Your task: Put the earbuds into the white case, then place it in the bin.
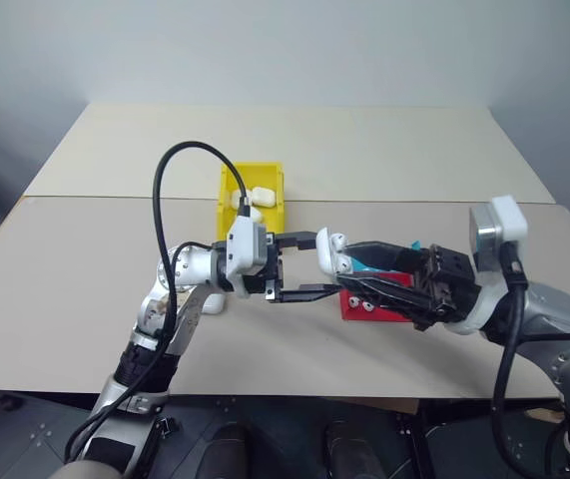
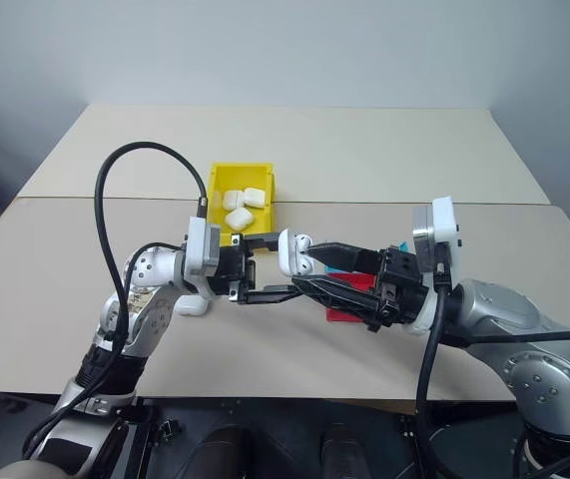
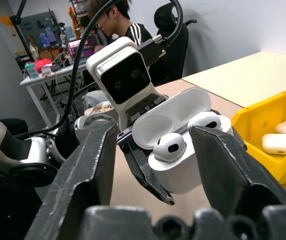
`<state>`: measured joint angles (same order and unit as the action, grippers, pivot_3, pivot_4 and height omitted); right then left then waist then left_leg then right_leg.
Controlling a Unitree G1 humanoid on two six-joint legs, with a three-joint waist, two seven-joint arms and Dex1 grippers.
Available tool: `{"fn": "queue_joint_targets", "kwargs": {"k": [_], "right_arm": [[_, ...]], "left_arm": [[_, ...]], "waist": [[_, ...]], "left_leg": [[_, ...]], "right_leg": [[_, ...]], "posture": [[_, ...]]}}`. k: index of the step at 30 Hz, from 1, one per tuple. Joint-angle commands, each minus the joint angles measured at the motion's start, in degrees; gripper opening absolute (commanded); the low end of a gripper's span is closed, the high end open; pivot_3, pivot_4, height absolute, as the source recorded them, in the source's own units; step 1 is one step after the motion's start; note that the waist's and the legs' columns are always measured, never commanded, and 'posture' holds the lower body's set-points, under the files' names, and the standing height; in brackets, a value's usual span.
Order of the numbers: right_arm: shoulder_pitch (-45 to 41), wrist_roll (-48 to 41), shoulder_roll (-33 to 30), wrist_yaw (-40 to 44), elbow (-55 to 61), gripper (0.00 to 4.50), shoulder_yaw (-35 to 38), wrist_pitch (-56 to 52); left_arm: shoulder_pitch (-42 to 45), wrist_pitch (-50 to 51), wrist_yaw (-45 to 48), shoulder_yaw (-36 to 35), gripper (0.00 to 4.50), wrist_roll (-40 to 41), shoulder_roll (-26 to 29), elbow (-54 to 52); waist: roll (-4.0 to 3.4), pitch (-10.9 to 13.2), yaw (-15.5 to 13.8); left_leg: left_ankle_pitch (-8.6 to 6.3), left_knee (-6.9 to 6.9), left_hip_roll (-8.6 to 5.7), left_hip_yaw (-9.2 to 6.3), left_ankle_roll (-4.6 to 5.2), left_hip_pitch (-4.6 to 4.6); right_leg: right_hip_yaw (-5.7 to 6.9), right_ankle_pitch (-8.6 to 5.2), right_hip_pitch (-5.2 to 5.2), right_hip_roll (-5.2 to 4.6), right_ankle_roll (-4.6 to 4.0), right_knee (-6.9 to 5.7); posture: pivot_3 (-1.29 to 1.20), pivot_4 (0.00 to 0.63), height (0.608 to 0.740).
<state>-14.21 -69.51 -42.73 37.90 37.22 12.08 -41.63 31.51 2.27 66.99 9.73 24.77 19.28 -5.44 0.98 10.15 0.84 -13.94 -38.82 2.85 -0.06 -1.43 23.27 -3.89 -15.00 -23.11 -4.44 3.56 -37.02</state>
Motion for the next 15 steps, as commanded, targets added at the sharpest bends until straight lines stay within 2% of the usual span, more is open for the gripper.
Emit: {"fn": "queue_joint_targets", "kwargs": {"k": [1,6,9,12,15], "right_arm": [[1.71,0.67,-1.6,2.52,1.15,2.86,2.75,1.39],[2.79,-1.46,-5.87,7.07,-0.37,2.86,9.34,1.53],[-2.67,-2.85,-9.88,7.3,-1.84,2.86,11.52,1.1],[-12.72,-5.19,-13.54,2.44,-5.79,2.29,8.69,-2.68],[-21.01,-3.05,-15.72,1.89,-5.04,1.25,3.31,-4.88]], "left_arm": [[1.24,-1.35,0.01,-0.57,2.72,0.57,-0.27,-0.86],[1.35,-1.41,-0.1,-0.6,2.72,0.25,-0.01,-0.19],[2.12,-1.18,-0.38,-0.2,2.72,-0.28,-0.07,0.69],[3.07,-1.85,-0.46,0.37,2.72,-1.1,-0.58,2.13],[3.95,-2.36,-0.53,0.79,2.72,-2.01,-1.12,3.29]], "waist": [[0.0,0.0,-0.02],[0.01,0.0,-0.13],[0.01,0.0,0.0],[0.01,-0.01,0.41],[0.01,-0.01,0.16]], "left_leg": [[0.0,0.0,0.0,0.0,0.0,0.0],[0.0,-0.02,-0.01,0.0,0.0,0.01],[0.0,-0.03,-0.01,0.01,0.0,-0.02],[0.0,-0.01,0.0,0.03,0.01,-0.06],[-0.01,0.03,0.0,0.01,0.02,-0.07]], "right_leg": [[0.0,0.0,0.0,0.0,0.0,0.0],[0.0,0.0,0.02,-0.01,0.0,0.01],[-0.01,0.0,0.02,0.0,0.0,-0.01],[-0.04,0.0,0.02,0.01,0.0,-0.02],[-0.02,0.0,0.03,0.02,0.0,0.0]], "posture": [[0.0,0.15,0.74],[0.0,0.15,0.74],[0.0,0.15,0.74],[0.0,0.15,0.74],[0.0,0.15,0.74]]}}
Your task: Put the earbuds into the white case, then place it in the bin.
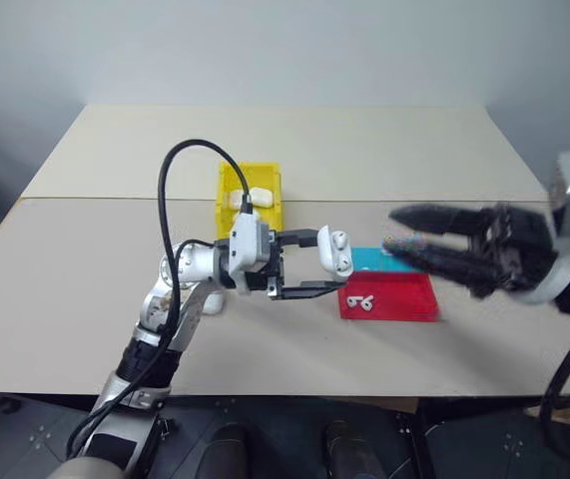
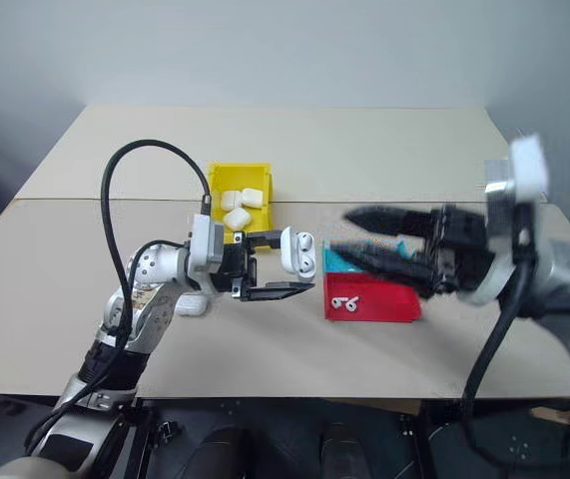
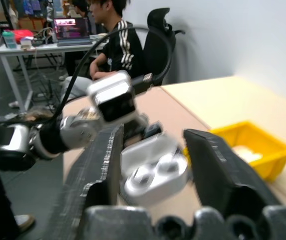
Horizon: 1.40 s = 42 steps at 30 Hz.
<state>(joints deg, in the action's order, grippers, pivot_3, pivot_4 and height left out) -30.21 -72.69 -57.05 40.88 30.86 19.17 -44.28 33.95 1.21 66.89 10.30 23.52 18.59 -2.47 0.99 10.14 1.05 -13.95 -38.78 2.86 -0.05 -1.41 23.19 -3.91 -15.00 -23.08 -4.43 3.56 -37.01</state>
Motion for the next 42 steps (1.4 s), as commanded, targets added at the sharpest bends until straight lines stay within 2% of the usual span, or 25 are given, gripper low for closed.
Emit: {"fn": "queue_joint_targets", "kwargs": {"k": [1,4,11,22,35,39,42], "right_arm": [[-6.76,0.23,-1.57,-1.64,1.32,1.03,-5.1,-2.92],[-12.23,2.76,-1.3,-3.73,2.85,0.03,-11.16,-5.66],[-15.28,8.75,1.91,-3.59,6.22,0.03,-17.29,-5.54],[-14.83,21.72,1.29,-1.08,8.86,0.03,-24.69,-6.81],[-10.29,26.6,-1.66,2.93,8.09,0.03,-21.82,-6.75],[-8.96,24.3,-1.47,3.57,7.92,0.03,-17.34,-6.77],[-8.92,17.36,0.88,2.24,6.16,0.03,-10.15,-7.02]], "left_arm": [[1.72,-1.22,-0.55,0.37,2.72,-1.12,-0.47,0.5],[2.36,-1.51,-1.18,0.68,2.72,-2.3,-1.11,1.27],[2.7,-2.67,-1.38,0.94,2.72,-3.51,-1.68,2.28],[1.72,-2.54,-1.92,0.8,2.72,-3.42,-1.44,0.61],[0.66,-2.42,-2.0,0.09,2.72,-2.09,-0.42,-0.57],[0.7,-2.45,-1.94,-0.05,2.72,-2.03,-0.19,-0.4],[0.73,-2.43,-2.24,-0.1,2.72,-2.07,-0.13,-0.56]], "waist": [[0.01,0.0,-0.06],[0.01,0.0,-0.21],[0.01,0.0,-0.38],[0.01,0.0,-0.31],[0.01,0.0,-0.32],[0.01,0.0,-0.33],[0.01,0.0,-0.34]], "left_leg": [[-0.01,0.02,0.0,0.0,0.01,0.03],[-0.01,-0.03,0.01,-0.01,0.03,0.16],[-0.02,-0.07,0.0,-0.01,0.03,0.21],[-0.01,-0.07,0.0,-0.02,0.03,0.17],[-0.02,-0.08,0.0,-0.01,0.03,0.17],[-0.02,-0.07,0.0,-0.01,0.03,0.17],[-0.01,-0.08,0.0,-0.01,0.03,0.17]], "right_leg": [[0.01,0.0,-0.02,0.0,0.0,0.02],[0.02,0.0,-0.09,-0.02,0.0,0.06],[0.04,0.01,-0.11,-0.03,0.01,0.05],[0.04,0.01,-0.12,-0.03,0.01,0.01],[0.03,0.01,-0.11,-0.03,0.01,0.01],[0.03,0.01,-0.11,-0.03,0.01,0.02],[0.03,0.01,-0.11,-0.03,0.01,0.02]], "posture": [[0.0,0.15,0.74],[0.0,0.15,0.74],[0.0,0.15,0.74],[0.0,0.15,0.74],[0.0,0.15,0.74],[0.0,0.15,0.74],[0.0,0.15,0.74]]}}
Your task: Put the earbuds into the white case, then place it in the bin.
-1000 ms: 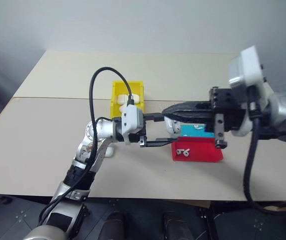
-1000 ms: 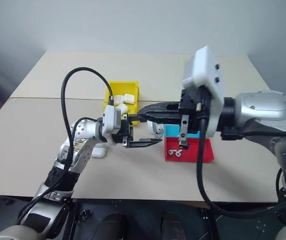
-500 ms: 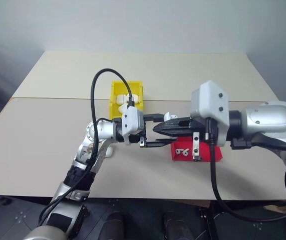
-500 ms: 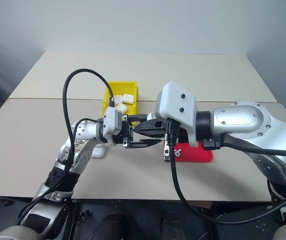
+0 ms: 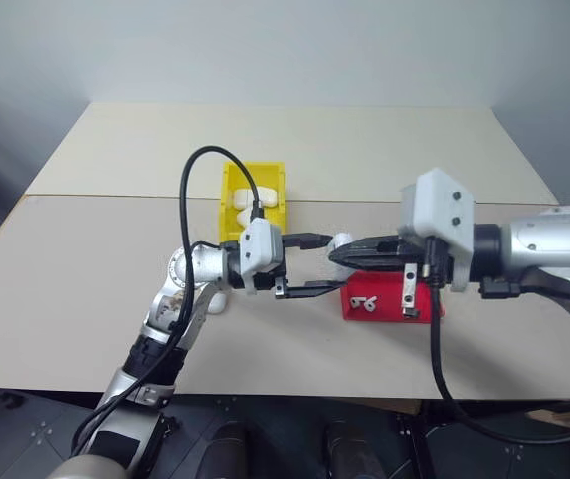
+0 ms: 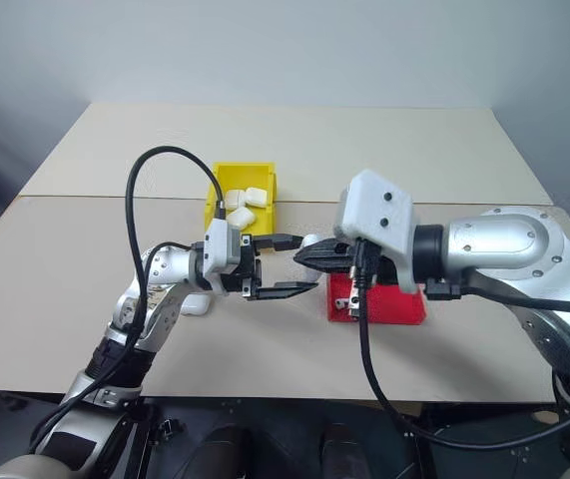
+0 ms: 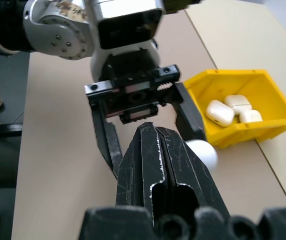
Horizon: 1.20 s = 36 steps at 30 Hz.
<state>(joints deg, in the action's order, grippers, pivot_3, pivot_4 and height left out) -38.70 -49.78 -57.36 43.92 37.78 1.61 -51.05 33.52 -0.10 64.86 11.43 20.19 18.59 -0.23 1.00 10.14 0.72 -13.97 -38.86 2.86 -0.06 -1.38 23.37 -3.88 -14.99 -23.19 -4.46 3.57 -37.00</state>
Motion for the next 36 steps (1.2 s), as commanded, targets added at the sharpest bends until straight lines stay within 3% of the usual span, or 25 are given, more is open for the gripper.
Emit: {"fn": "queue_joint_targets", "kwargs": {"k": [1,3,7,14,18,26,27,30,36], "right_arm": [[-0.13,-7.3,1.93,-1.41,-1.62,0.03,10.3,0.24],[0.43,-8.92,2.51,-2.65,-2.33,0.03,13.7,0.7],[2.7,-9.01,2.67,-8.77,-3.18,0.03,17.65,-0.85],[9.79,-7.2,5.4,-14.48,-0.57,0.03,15.68,-0.19],[10.46,-5.89,6.16,-14.39,-0.8,0.03,13.44,0.39],[8.98,-2.07,5.57,-12.97,-3.08,0.03,9.9,0.41],[8.96,-1.74,5.53,-12.92,-3.03,0.0,9.79,0.24],[9.48,-0.89,5.59,-13.0,-2.57,0.0,9.83,-0.01],[11.06,0.08,5.24,-12.87,-1.19,0.0,10.3,-0.29]], "left_arm": [[1.16,-0.23,-1.04,-1.55,2.72,1.31,0.06,-3.5],[1.07,1.0,-2.83,-2.29,2.72,1.38,0.08,-4.66],[5.73,8.44,-18.72,-3.61,2.72,-7.27,-1.42,-4.53],[17.49,34.77,-44.74,-8.56,2.72,-15.99,-7.0,-0.23],[16.88,38.8,-54.6,-9.53,2.72,-19.72,-10.67,-0.67],[18.43,40.56,-60.33,-10.22,2.72,-21.89,-11.74,7.1],[18.77,40.67,-60.47,-10.33,3.45,-21.95,-11.61,8.02],[19.46,41.13,-59.43,-10.13,4.41,-21.45,-11.08,10.28],[19.79,36.19,-57.88,-12.92,4.46,-17.59,-12.16,7.93]], "waist": [[0.0,0.0,-0.01],[0.01,0.0,-0.01],[0.03,0.01,-0.15],[0.19,-0.02,-0.04],[0.19,-0.02,0.16],[0.2,-0.01,-0.02],[0.21,-0.01,-0.03],[0.21,-0.01,-0.04],[0.21,-0.01,-0.06]], "left_leg": [[0.0,0.0,0.0,0.0,0.0,0.0],[0.0,0.01,0.0,-0.01,0.0,-0.01],[0.0,0.0,0.0,-0.01,0.0,-0.02],[-0.02,0.0,-0.05,-0.05,0.03,0.04],[-0.02,0.03,-0.05,-0.06,0.04,0.05],[-0.02,0.02,-0.05,-0.05,0.04,0.03],[-0.02,0.01,-0.06,-0.05,0.04,0.04],[-0.02,0.01,-0.06,-0.05,0.04,0.05],[-0.02,0.02,-0.06,-0.05,0.04,0.07]], "right_leg": [[0.0,0.0,0.0,0.0,0.0,0.0],[0.0,0.0,0.01,0.01,0.0,0.0],[0.0,0.0,0.03,0.0,0.01,-0.01],[0.01,0.02,0.03,-0.02,0.05,0.05],[0.01,0.02,-0.03,0.0,0.05,0.0],[0.01,0.02,-0.01,-0.01,0.05,0.01],[0.02,0.02,-0.01,-0.01,0.05,0.02],[0.01,0.02,-0.01,-0.01,0.05,0.02],[0.02,0.02,-0.02,-0.02,0.05,0.03]], "posture": [[0.0,0.15,0.74],[0.0,0.15,0.74],[0.0,0.15,0.74],[0.0,0.15,0.74],[0.0,0.15,0.74],[0.0,0.15,0.74],[0.0,0.15,0.74],[0.0,0.15,0.74],[0.0,0.15,0.74]]}}
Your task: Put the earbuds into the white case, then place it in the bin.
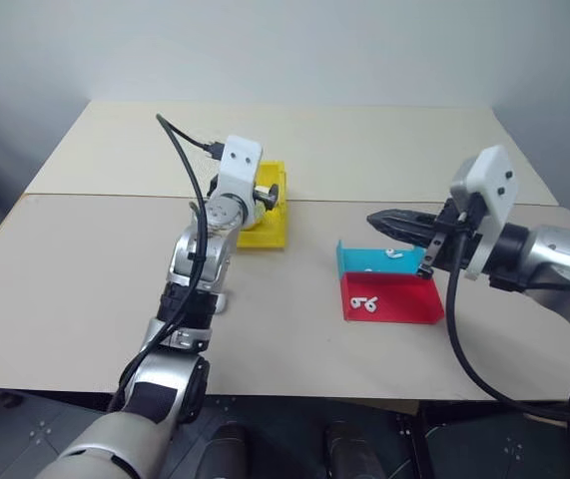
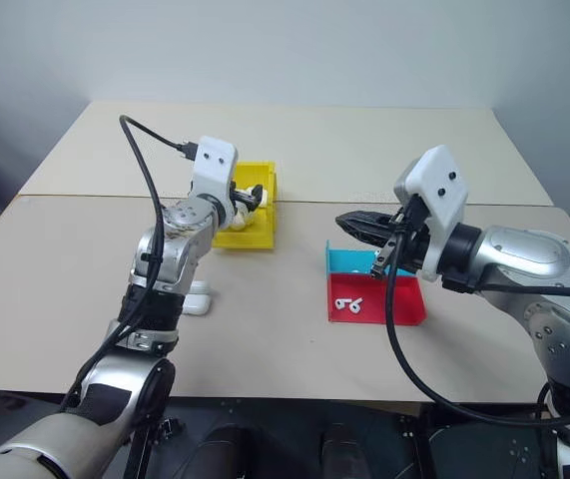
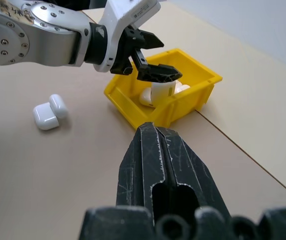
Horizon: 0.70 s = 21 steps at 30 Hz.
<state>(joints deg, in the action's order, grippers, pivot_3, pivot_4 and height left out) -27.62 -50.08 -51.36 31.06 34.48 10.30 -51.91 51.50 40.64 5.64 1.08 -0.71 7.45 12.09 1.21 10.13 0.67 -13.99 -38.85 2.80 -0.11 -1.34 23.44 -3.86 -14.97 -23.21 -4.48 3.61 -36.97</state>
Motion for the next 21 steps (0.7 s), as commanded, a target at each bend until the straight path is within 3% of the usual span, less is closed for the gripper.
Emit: {"fn": "queue_joint_targets", "kwargs": {"k": [1,5,10,16,21], "right_arm": [[-0.04,0.62,-0.72,-0.17,2.33,0.0,1.52,0.63],[2.79,1.7,-0.63,1.01,3.9,0.0,3.32,2.79],[13.86,9.16,-0.71,13.61,2.24,0.0,6.91,18.15],[14.73,16.16,-4.65,29.81,-10.92,0.0,7.88,34.28],[15.14,20.09,-6.8,36.95,-19.94,0.0,9.67,43.07]], "left_arm": [[1.72,-5.63,2.17,-4.94,4.46,6.19,-1.84,-6.14],[-0.3,-7.21,5.48,-9.07,4.46,12.2,-1.81,-10.96],[-6.12,-2.55,9.71,-10.87,4.46,18.81,0.81,-21.16],[-17.67,1.49,21.83,-10.88,4.46,27.91,12.28,-37.51],[-29.73,3.22,28.96,-17.89,4.46,34.91,23.72,-47.88]], "waist": [[0.0,0.0,-0.03],[0.0,0.0,0.03],[0.0,0.0,0.11],[0.01,0.0,0.43],[0.01,0.0,0.42]], "left_leg": [[0.0,0.0,0.0,0.0,0.0,0.01],[0.0,0.0,0.01,0.0,0.0,0.04],[0.0,0.0,0.0,0.01,0.0,-0.04],[0.01,0.0,0.03,0.06,-0.01,-0.21],[0.0,0.0,0.05,0.1,-0.01,-0.23]], "right_leg": [[0.0,0.0,0.0,0.0,0.0,0.01],[0.01,0.0,-0.02,-0.01,0.0,0.01],[0.0,0.0,0.05,-0.01,0.0,0.02],[-0.06,0.01,0.11,0.02,0.02,-0.04],[-0.08,0.01,0.11,0.01,0.01,-0.04]], "posture": [[0.0,0.15,0.74],[0.0,0.15,0.74],[0.0,0.15,0.74],[0.0,0.15,0.74],[0.0,0.15,0.74]]}}
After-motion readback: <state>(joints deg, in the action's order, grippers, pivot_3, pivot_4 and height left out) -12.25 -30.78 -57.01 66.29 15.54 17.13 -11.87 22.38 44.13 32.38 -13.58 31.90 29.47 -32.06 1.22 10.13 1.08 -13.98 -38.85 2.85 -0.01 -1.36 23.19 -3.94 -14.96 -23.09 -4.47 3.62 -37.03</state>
